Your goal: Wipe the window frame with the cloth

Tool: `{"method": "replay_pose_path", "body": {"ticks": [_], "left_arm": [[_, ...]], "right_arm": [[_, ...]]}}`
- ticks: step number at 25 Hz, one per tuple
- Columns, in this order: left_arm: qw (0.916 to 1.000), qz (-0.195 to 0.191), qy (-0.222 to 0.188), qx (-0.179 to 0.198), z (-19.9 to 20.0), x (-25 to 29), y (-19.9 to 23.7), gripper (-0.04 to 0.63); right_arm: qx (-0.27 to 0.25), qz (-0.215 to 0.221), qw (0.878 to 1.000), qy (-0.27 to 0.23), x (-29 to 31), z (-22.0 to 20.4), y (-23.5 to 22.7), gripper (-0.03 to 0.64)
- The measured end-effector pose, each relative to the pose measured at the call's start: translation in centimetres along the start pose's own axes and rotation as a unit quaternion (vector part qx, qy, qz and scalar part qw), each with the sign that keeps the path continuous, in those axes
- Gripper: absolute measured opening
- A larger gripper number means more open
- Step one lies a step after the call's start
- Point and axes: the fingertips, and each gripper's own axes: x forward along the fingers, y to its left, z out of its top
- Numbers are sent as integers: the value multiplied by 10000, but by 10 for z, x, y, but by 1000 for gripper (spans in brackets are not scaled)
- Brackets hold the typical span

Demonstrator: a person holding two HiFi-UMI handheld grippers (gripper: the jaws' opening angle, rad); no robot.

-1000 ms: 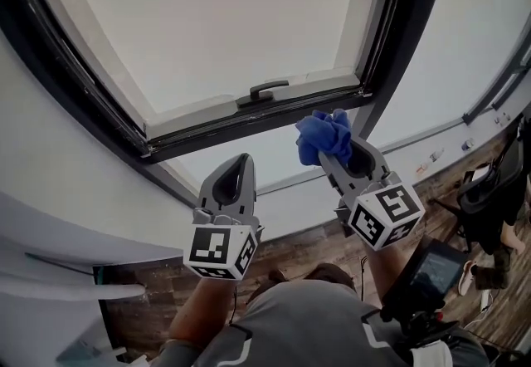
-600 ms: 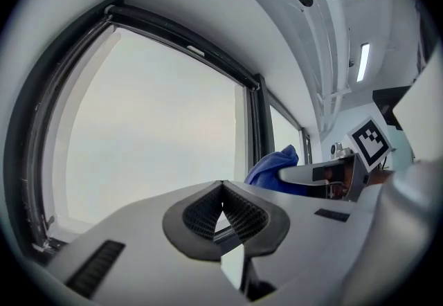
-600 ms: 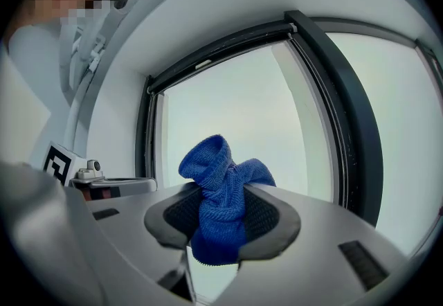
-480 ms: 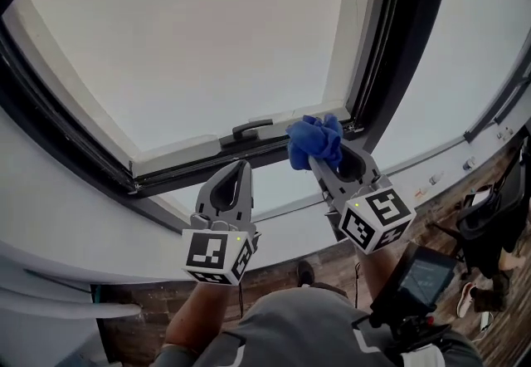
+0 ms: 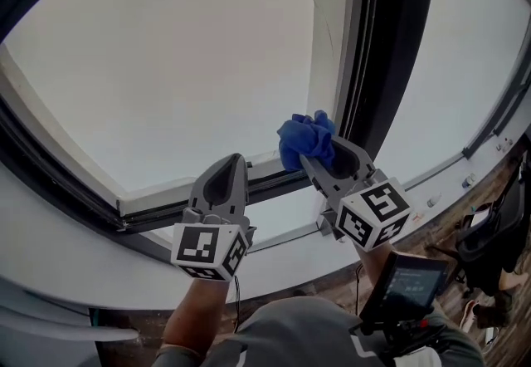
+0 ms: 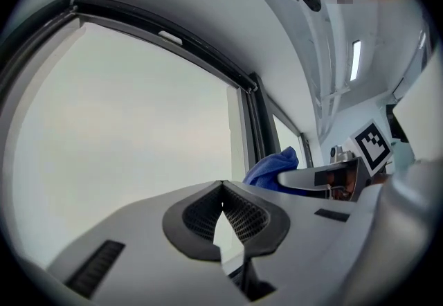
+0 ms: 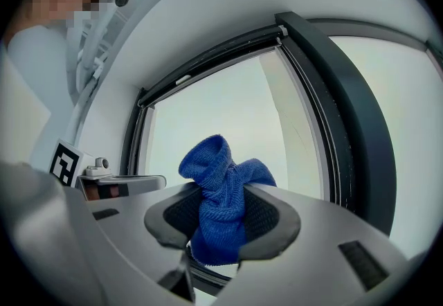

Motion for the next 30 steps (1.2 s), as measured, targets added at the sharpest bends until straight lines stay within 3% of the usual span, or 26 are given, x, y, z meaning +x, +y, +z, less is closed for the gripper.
{"method": "replay_pose_path", "body": {"ticks": [3,10,16,19,25,30], "left_arm": [[9999,-108,-106,31,13,22,7,8],[9956,-638,-389,560,80,67,-7,8],[9910,-1115,-664,324,120,103,-7,8],[9900,-1147,-730,377,134,118,-2,8],[9846,-1425,-882,504,167,143,-13,8],[9798,-1665,-1071,287,207,165,-23,8]], "right_arm": [[-116,-52,9999,-88,16,13,-13,152],[-141,-467,9968,-634,26,80,-50,152],[-584,-880,9905,-881,44,135,-71,152],[-727,-1026,9863,-1067,49,163,-78,152],[-1313,-1538,9719,-1208,55,223,-96,152],[-1873,-1953,9540,-1291,61,269,-110,152]]}}
